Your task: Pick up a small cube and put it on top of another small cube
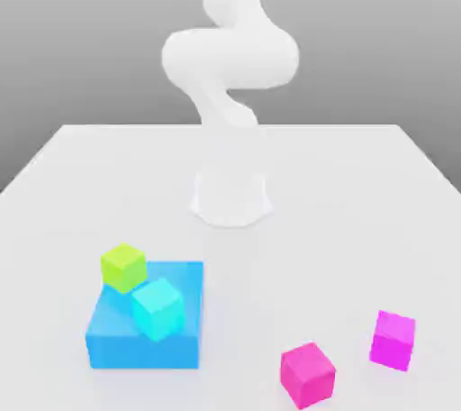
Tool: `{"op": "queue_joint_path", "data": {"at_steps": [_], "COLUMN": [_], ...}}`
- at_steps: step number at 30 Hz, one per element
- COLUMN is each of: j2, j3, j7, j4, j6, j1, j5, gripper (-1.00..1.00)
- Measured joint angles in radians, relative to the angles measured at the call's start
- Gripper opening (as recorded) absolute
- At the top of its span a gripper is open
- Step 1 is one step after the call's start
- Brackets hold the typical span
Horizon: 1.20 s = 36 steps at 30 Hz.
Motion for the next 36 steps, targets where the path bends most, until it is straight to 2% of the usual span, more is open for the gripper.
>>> {"op": "queue_joint_path", "data": {"at_steps": [24, 30, 31, 36], "j2": [0.877, 1.094, 1.117, 1.117], "j3": [0.061, 0.043, 0.040, 0.040], "j7": [-0.170, -0.160, -0.158, -0.156], "j4": [-0.173, -0.154, -0.149, -0.149], "j6": [0.366, 0.519, 0.537, 0.537], "j1": [0.122, 0.145, 0.148, 0.147], "j5": [-0.030, -0.061, -0.064, -0.066], "gripper": [0.00, 0.00, -1.00, -1.00]}}
